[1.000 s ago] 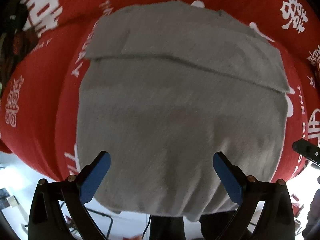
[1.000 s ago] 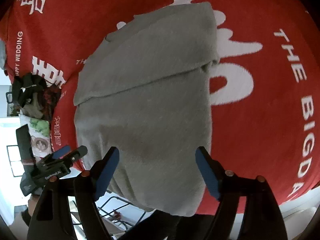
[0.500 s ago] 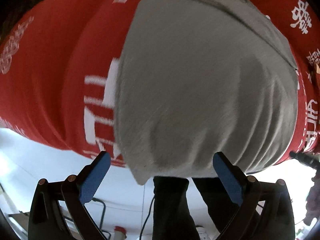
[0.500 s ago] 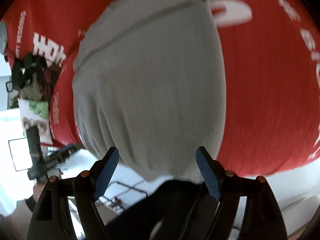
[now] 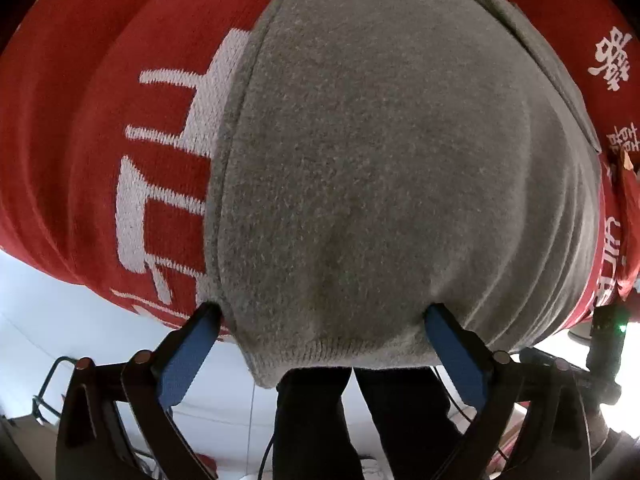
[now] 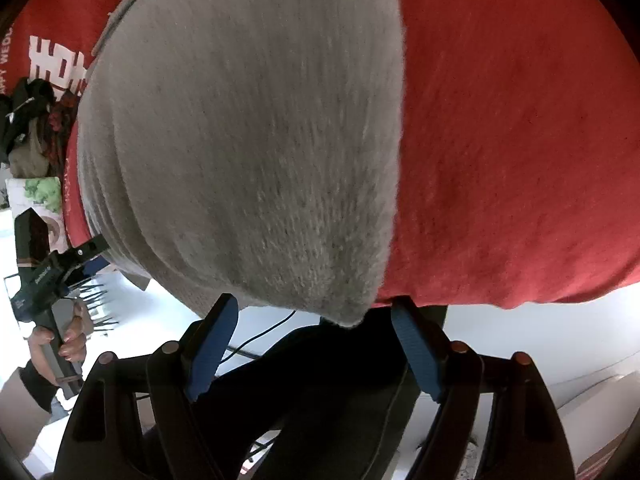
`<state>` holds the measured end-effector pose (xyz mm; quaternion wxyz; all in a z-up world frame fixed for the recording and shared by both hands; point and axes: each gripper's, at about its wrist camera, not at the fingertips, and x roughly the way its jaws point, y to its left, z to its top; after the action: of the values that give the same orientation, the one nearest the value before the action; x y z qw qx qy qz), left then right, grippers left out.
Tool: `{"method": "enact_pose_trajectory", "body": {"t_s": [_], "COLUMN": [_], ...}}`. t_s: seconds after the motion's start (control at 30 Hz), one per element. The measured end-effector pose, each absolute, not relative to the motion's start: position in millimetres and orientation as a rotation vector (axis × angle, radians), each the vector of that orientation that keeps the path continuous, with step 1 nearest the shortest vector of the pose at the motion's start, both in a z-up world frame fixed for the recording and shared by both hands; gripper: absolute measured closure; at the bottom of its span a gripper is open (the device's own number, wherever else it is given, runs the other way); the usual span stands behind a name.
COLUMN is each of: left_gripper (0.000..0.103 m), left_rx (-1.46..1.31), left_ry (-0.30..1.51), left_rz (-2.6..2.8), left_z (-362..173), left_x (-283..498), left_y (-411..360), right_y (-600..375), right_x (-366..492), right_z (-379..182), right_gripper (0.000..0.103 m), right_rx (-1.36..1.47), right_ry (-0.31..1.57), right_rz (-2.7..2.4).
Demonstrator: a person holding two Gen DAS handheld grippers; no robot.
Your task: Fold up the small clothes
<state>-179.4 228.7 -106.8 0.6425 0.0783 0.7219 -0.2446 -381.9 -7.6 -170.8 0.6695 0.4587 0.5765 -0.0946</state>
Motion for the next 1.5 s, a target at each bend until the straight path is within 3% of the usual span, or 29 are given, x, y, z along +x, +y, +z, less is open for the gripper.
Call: {"method": "enact_pose_trajectory", "body": {"t_s": [0.03,0.07,0.1,0.13,0.17,0.2,0.53,0.83,0.9,0.93,0.97,1.0,1.27,1.33,1.4,1.5], "left_gripper": [0.016,0.028,0.036,0.058,0.087,0.09,0.09,0.09,0.078,0.06,0.033,0.025,0.022,0.022,0.022,0.022], "left_rx": [0.187,0.18,0.174,0.165,0.152,0.12,-0.057,0.002,0.016,0.021,0.033,0.042,0.136,0.18,0.233,0.397], "left_ry": [1.639,1.638,1.638,1.641,1.647,1.664,1.536,1.42,1.444,1.446,1.419,1.393,1.368,1.376,1.38,1.356], "left_rz": [-0.557,-0.566,-0.574,-0.597,-0.624,-0.662,-0.843,-0.758,-0.738,-0.725,-0.702,-0.689,-0.666,-0.669,-0.684,-0.737], "left_z": [-104.8,-102.5,-98.7,-95.1,-92.9,-90.4,-15.7,-5.6,-6.5,-4.6,0.5,4.0,13.0,12.4,13.8,16.6], "left_x": [-180.4,-181.4,-180.1,-180.2,-180.0,-178.9,-129.2,-40.8,-33.3,-29.2,-25.9,-26.0,-2.1,-1.3,-3.9,-16.6], "left_y": [229.9,233.5,234.0,236.9,239.3,241.2,210.4,139.4,133.7,132.8,134.5,140.5,135.7,132.6,128.4,119.9], "right_y": [-6.8,-6.1,-6.9,-8.5,-8.6,-10.1,-53.8,-134.0,-149.6,-156.6,-163.0,-166.9,-201.2,-209.7,-213.2,-208.8], "right_x": [-384.0,-386.5,-389.0,-392.3,-393.6,-388.0,-356.0,-295.2,-290.1,-287.9,-286.6,-285.7,-284.5,-284.3,-281.3,-271.2], "right_z": [-172.1,-173.7,-173.7,-169.2,-165.5,-155.2,-56.5,-58.4,-62.7,-64.3,-65.8,-67.4,-67.9,-60.2,-51.1,-34.8], "right_gripper": [0.05,0.079,0.096,0.097,0.097,0.097,0.097,0.098,0.098,0.098,0.098,0.098,0.093,0.086,0.053,0.051], "right_rx": [1.053,1.086,1.122,1.172,1.193,1.214,1.33,1.341,1.361,1.372,1.385,1.397,1.545,1.518,1.453,1.275], "right_ry": [1.296,1.292,1.285,1.246,1.222,1.192,0.799,0.731,0.739,0.741,0.74,0.738,0.63,0.649,0.707,0.845], "right_rz": [-0.208,-0.204,-0.206,-0.195,-0.186,-0.172,-0.094,-0.204,-0.23,-0.241,-0.254,-0.258,-0.279,-0.289,-0.306,-0.304]}}
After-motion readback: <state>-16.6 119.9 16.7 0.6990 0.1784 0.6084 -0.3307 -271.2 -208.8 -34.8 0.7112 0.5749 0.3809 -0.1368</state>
